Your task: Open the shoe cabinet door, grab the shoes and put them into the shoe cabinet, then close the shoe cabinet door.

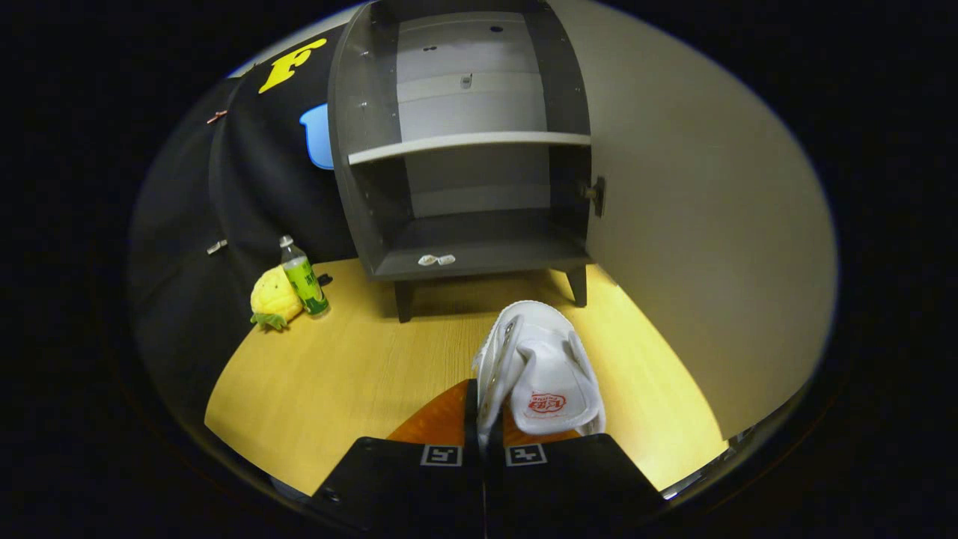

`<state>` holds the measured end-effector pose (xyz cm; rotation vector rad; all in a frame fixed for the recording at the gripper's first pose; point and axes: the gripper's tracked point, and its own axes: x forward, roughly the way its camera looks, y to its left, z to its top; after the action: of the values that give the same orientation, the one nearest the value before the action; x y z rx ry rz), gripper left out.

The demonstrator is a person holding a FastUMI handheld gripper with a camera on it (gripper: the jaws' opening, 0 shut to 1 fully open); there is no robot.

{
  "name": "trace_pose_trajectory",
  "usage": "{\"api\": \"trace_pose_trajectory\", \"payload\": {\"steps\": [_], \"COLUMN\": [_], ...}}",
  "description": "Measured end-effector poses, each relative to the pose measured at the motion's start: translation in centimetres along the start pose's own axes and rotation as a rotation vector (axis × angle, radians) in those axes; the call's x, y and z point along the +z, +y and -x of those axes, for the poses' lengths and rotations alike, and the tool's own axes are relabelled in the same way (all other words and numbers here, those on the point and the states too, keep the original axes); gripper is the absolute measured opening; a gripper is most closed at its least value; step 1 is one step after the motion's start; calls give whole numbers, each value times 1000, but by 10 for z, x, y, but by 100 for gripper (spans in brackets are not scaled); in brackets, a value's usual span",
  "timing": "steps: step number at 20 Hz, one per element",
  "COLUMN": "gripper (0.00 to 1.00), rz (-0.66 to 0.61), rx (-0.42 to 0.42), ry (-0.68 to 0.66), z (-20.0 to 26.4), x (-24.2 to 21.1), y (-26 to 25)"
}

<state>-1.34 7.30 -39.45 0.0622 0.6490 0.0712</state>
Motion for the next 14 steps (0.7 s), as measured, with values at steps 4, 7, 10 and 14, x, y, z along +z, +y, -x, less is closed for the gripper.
{"api": "trace_pose_trajectory", "payload": {"steps": [4,7,10,14], "gripper": [6,6,6,6], "rz": [14,-11,-8,9], "rx": [-7,-2,-1,14], "ry": [-61,-104,-136,-176], "z": [24,34,34,25], "x": [69,122,167,224], "y": [-2,1,4,18]}}
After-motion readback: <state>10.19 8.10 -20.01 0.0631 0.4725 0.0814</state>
